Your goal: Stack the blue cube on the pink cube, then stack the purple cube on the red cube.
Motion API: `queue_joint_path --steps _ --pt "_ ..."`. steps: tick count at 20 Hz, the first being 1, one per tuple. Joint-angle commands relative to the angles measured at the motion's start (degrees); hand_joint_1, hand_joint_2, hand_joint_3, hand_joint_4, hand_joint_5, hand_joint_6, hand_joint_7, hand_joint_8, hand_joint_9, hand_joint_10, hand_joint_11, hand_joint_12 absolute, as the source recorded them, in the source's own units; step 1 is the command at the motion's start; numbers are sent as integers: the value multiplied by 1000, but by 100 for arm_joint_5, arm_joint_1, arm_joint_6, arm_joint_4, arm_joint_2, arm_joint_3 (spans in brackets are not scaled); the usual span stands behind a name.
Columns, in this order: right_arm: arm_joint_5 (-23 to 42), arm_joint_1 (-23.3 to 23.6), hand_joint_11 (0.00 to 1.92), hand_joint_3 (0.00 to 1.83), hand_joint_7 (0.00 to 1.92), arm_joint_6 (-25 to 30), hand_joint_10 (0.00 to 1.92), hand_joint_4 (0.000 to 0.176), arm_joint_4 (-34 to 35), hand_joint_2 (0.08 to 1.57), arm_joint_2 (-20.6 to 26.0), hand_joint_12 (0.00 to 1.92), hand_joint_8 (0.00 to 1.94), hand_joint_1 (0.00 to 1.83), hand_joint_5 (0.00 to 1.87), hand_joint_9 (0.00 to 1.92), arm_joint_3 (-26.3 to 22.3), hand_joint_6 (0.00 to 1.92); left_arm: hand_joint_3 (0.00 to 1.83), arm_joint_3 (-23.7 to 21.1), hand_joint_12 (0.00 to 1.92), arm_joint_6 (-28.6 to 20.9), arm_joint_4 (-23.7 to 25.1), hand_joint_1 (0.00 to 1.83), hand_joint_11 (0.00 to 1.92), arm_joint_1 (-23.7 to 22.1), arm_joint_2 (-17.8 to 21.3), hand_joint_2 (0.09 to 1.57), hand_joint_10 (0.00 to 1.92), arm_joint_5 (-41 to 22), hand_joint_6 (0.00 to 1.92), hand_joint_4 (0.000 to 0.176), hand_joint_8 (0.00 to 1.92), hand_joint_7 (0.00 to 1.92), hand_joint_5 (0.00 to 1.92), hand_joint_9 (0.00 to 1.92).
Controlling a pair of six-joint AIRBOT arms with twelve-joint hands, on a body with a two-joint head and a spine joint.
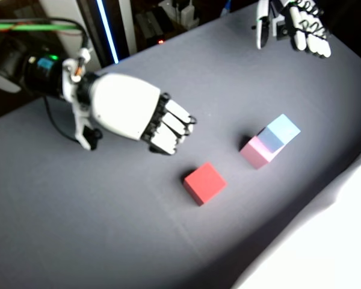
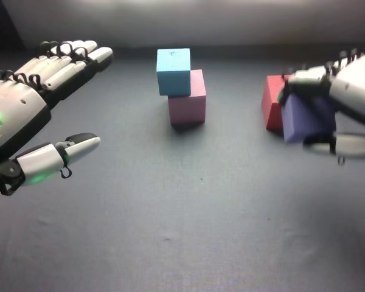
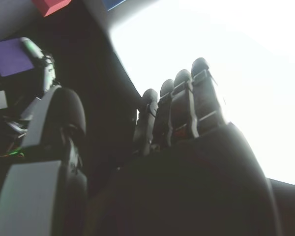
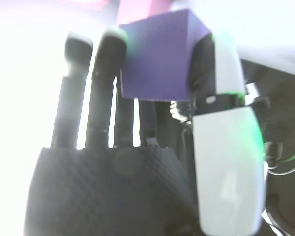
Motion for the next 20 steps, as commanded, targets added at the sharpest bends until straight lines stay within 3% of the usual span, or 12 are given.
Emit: queue_joint_path --steps 1,2,4,7,10,11,12,13,15,17,19,20 --pt "598 111 649 0 786 -82 1591 0 53 1228 -8 1889 1373 1315 703 805 69 1179 0 12 0 -28 -31 772 0 -30 -45 1336 0 -726 5 9 0 0 59 0" --pt "518 245 649 0 786 -125 1591 0 117 1228 -71 1889 1373 1315 703 805 181 1179 0 12 0 -40 -43 772 0 -5 -64 1336 0 -727 5 9 0 0 59 0" --pt "266 559 70 3 579 -148 1322 0 231 1276 -235 1919 1515 1160 792 329 472 1346 0 31 0 -92 -61 813 0 48 -111 1343 0 -713 2 5 0 0 57 0" --pt "-143 962 617 0 752 -258 1535 0 413 1263 -482 1921 1560 1186 700 711 913 1238 0 51 0 -137 -61 830 0 81 -158 1344 0 -665 4 5 0 0 67 0" --pt "-453 1160 366 1 589 -258 1539 0 598 1297 -739 1916 1691 1144 735 429 1313 1268 0 77 0 -180 -60 855 0 101 -184 1340 0 -647 3 0 0 0 72 0" --pt "-579 1196 72 1 454 -258 1406 0 690 1325 -829 1920 1692 1138 749 119 1451 1374 0 92 0 -189 -60 858 0 102 -202 1341 0 -632 0 11 0 0 63 0" --pt "-692 1226 14 1 423 -259 1351 0 756 1337 -911 1921 1700 1132 738 85 1581 1424 0 104 0 -210 -58 860 0 105 -221 1341 0 -628 1 18 0 0 63 0" --pt "-816 1259 2 1 445 -259 1407 0 842 1329 -1014 1921 1697 1137 747 117 1743 1400 0 109 0 -223 -47 850 0 117 -245 1338 0 -630 2 23 0 0 67 0" --pt "-951 1268 395 0 666 -259 1351 0 985 1296 -1137 1844 1568 1124 668 571 1921 1382 0 125 0 -263 -44 829 0 137 -283 1334 0 -631 2 32 0 0 69 0" --pt "-1092 1268 665 0 784 -259 1448 0 1075 1271 -1223 1836 1540 1189 642 771 2040 1288 0 156 0 -323 -44 841 0 152 -322 1331 0 -630 0 37 0 0 65 0" --pt "-1178 1268 398 1 680 -259 1327 0 1115 1293 -1279 1800 1549 1125 665 591 2104 1388 0 157 0 -326 -44 848 1 155 -327 1325 0 -635 2 35 0 0 71 0" --pt "-1220 1266 361 3 642 -259 1620 0 1126 1286 -1307 1757 1459 1274 657 606 2126 1415 0 157 4 -330 -44 840 8 158 -328 1325 0 -640 1 32 0 0 68 0"
